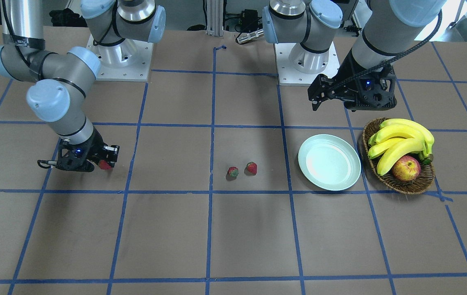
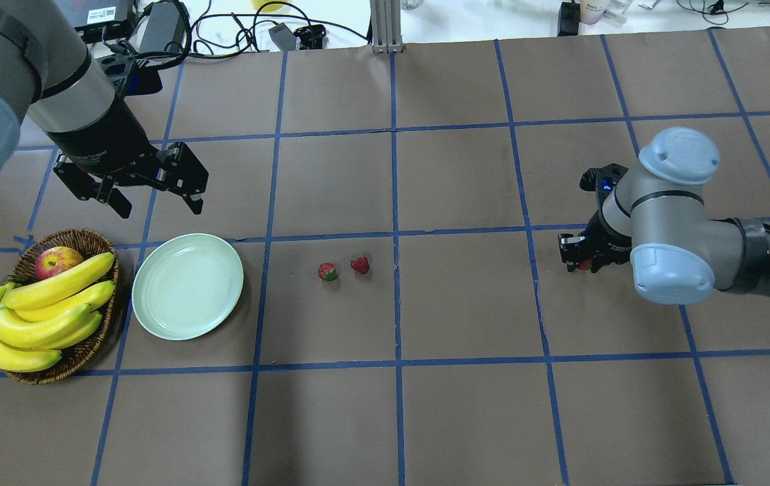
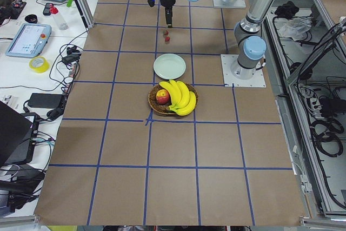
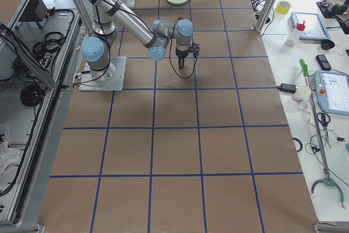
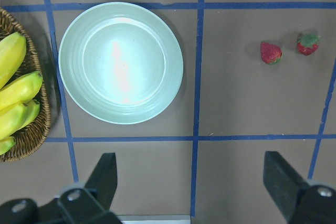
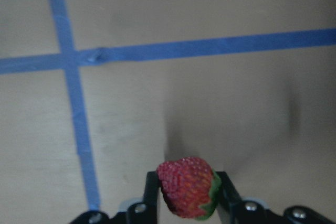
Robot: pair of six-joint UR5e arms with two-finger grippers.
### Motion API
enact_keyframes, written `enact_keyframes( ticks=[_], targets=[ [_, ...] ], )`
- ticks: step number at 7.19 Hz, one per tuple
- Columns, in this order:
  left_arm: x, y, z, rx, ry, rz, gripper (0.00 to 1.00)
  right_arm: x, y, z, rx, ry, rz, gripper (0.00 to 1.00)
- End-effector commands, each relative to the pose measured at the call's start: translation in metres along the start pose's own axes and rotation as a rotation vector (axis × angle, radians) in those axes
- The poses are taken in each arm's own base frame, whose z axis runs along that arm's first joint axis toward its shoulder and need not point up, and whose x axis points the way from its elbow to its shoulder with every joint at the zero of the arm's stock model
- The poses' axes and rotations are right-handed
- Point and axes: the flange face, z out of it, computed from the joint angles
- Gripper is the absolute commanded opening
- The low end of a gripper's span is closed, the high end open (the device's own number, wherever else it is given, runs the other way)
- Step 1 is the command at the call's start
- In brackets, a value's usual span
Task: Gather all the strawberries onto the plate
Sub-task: 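Carry the strawberry to the other two and release it with the right gripper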
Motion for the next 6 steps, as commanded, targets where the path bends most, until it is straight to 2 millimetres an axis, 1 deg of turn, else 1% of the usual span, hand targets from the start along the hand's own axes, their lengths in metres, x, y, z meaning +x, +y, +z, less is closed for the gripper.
enact_keyframes(
  ticks=[1, 2, 3, 4, 5, 6],
  targets=[
    [0.0, 0.0, 0.0, 0.0, -0.001, 0.0, 1.0, -0.132, 0.009, -0.029, -0.03, -0.007, 0.142, 0.0],
    [0.0, 0.0, 0.001, -0.003, -0.001, 0.0, 1.0, -0.19, 0.023, -0.028, -0.079, -0.081, 0.174, 0.0],
    [0.0, 0.0, 0.001, -0.003, -0.001, 0.0, 1.0, -0.241, 0.044, -0.012, -0.097, -0.088, 0.129, 0.0],
    [0.0, 0.0, 0.0, -0.001, -0.001, 0.0, 1.0, -0.277, 0.055, -0.009, -0.07, -0.101, 0.111, 0.02],
    [0.0, 0.001, -0.001, 0.0, -0.001, 0.001, 1.0, -0.291, 0.057, 0.006, -0.087, -0.098, 0.094, 0.07],
    [0.0, 0.002, 0.0, -0.001, -0.001, 0.0, 1.0, -0.305, 0.063, 0.006, -0.12, -0.148, 0.084, 0.09]
  ],
)
